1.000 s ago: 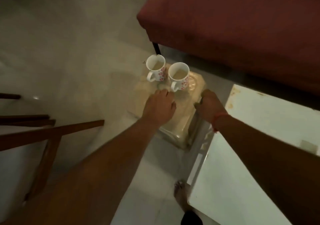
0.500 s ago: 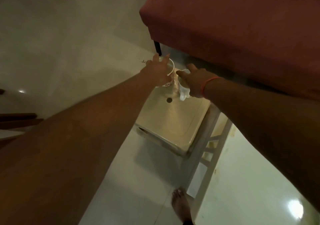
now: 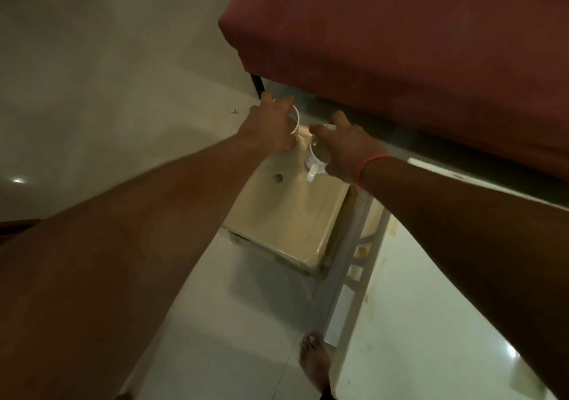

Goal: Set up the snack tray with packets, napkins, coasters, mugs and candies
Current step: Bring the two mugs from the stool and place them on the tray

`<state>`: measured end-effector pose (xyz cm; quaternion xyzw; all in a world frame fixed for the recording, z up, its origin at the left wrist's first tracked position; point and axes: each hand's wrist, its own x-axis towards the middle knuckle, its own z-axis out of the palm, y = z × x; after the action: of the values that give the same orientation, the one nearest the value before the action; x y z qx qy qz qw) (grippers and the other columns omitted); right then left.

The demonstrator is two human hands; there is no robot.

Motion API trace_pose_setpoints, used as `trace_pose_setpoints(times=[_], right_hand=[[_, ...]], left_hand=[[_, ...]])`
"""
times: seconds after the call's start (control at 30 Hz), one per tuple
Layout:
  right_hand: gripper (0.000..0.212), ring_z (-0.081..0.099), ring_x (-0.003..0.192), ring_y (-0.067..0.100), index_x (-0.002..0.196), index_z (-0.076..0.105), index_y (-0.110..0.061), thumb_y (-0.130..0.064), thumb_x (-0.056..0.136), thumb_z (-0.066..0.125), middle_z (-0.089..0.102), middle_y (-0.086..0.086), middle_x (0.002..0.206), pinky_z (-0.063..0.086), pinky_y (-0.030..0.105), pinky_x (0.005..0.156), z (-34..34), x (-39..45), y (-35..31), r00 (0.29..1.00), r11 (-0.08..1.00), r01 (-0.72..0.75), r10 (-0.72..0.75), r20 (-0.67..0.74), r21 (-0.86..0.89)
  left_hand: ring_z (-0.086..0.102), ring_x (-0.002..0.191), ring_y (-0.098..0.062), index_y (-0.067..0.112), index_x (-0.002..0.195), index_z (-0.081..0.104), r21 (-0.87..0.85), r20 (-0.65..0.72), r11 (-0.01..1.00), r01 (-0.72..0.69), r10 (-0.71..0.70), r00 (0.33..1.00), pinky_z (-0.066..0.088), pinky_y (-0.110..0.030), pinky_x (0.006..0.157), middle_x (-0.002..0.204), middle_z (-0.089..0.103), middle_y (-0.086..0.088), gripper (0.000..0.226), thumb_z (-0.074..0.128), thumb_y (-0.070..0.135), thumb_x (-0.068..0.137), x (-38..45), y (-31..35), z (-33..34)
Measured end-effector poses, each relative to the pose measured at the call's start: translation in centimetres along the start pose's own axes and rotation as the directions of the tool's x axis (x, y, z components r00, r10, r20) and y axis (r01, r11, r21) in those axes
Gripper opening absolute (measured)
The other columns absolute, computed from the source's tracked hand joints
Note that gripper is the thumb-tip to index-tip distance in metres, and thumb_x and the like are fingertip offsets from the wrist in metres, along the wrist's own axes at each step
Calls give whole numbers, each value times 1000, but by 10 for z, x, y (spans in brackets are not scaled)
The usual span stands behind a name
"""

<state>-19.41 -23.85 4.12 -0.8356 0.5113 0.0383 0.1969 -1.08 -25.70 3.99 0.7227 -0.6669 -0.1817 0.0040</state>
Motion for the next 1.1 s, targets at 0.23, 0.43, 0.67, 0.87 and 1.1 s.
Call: trace_pose_setpoints(times=[0.23, 0.43, 0.67, 0.87, 1.1], right_hand=[[88, 52, 117, 42, 144, 34, -33, -16, 72, 82, 27, 12, 145, 50, 53, 99, -15, -57, 82, 966, 959, -230, 245, -77, 165], [79, 53, 118, 46, 142, 39, -21, -13, 76, 82, 31, 20, 144, 46, 54, 103, -47, -134, 172, 905, 903, -366, 402, -139, 227], [81, 57, 108, 48, 141, 39, -26, -12, 74, 82, 28, 16, 141, 51, 52, 98, -73, -280, 284, 788, 785, -538, 598, -146, 308], [77, 61, 100, 49, 134, 40, -24, -16, 71, 84, 31, 18, 139, 53, 51, 94, -72, -407, 362, 738, 733, -632, 668, -94, 251], [68, 57, 99, 43, 134, 40, -27, -20, 75, 73, 37, 14, 130, 50, 46, 80, -27, -525, 418, 706, 710, -674, 700, -106, 205]], left_hand=[[52, 119, -39, 28, 141, 39, -49, -60, 987, -153, 150, 987, 50, -50, 98, 137, 35, -15, 81, 81, 30, 72, -9, 91, 9], [50, 117, -41, 30, 142, 38, -32, -73, 970, -243, 240, 968, 51, -49, 94, 138, 34, -13, 81, 78, 21, 73, -36, 200, 36], [45, 123, -39, 32, 143, 36, 8, -21, 919, -394, 394, 919, 51, -46, 94, 140, 33, -11, 80, 78, 22, 75, -90, 362, 67], [45, 121, -40, 33, 142, 36, -10, 53, 856, -518, 517, 854, 51, -51, 94, 140, 32, -10, 77, 74, 19, 77, -146, 506, 102], [46, 118, -40, 34, 142, 35, 40, 192, 747, -663, 646, 739, 48, -50, 97, 138, 32, -9, 74, 70, 15, 80, -205, 634, 156]])
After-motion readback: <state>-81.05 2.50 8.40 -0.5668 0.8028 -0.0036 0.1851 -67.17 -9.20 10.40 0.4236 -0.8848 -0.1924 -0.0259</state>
